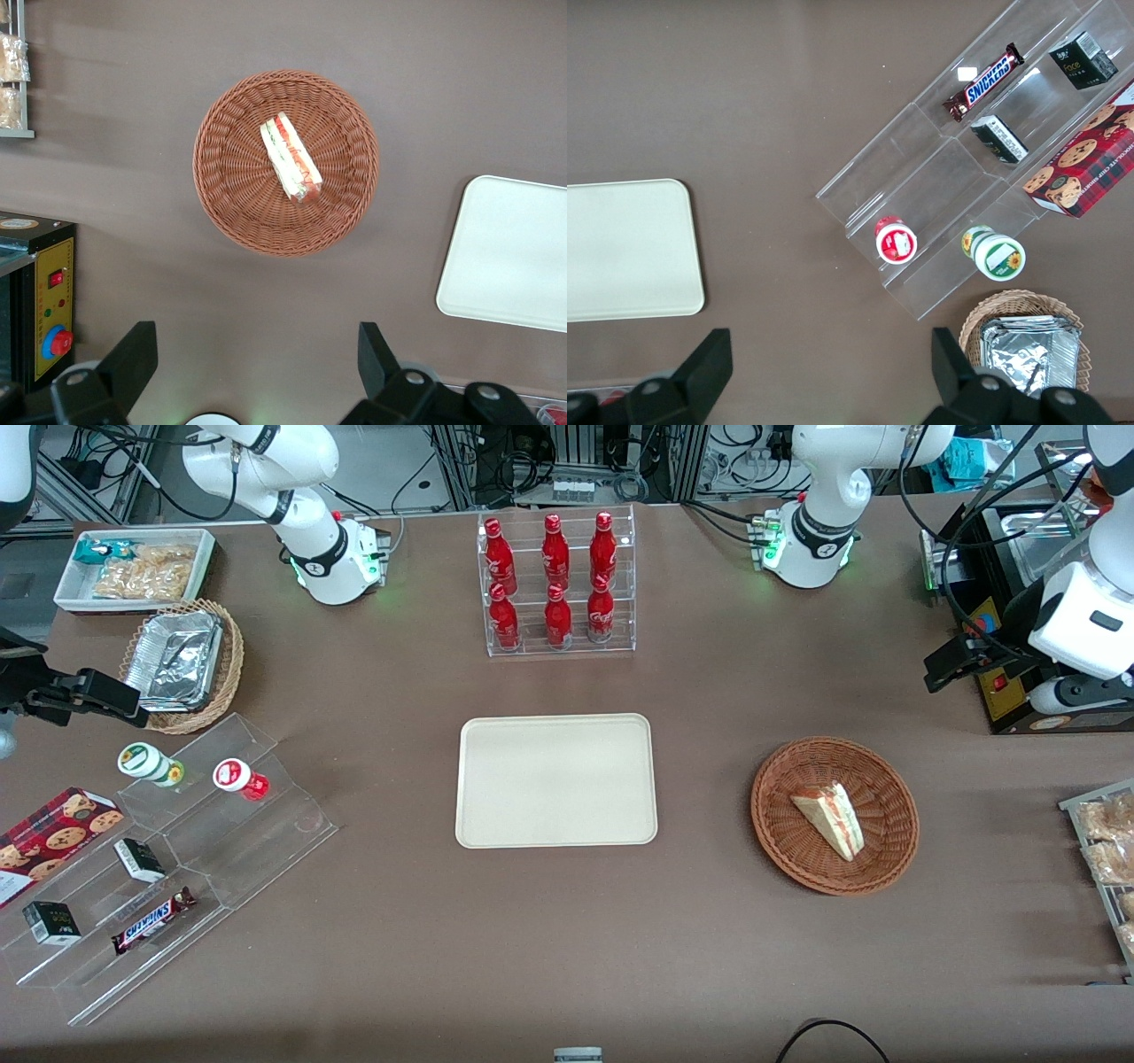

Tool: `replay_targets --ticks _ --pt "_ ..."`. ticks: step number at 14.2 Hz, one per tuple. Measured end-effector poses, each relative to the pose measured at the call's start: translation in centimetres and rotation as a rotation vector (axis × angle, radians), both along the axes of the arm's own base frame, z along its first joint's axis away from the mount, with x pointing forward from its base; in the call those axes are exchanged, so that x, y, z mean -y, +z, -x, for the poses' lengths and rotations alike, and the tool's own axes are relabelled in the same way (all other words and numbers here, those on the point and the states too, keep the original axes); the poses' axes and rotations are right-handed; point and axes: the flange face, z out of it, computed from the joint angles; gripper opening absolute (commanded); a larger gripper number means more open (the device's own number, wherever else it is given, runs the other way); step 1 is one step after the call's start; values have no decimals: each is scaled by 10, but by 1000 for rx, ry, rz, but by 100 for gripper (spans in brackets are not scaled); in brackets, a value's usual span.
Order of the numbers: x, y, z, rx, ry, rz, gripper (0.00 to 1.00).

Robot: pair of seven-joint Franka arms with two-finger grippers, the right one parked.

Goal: Place sandwich from basket to tray
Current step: 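Move the left gripper over the sandwich in the wicker basket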

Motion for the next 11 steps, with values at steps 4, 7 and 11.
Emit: replay_targets --ticks 4,7,11 --pt "0 0 0 -1 0 0 100" --pt "-3 -8 -2 -20 26 -3 100" --pt "-6 -85 -21 -126 201 -34 100"
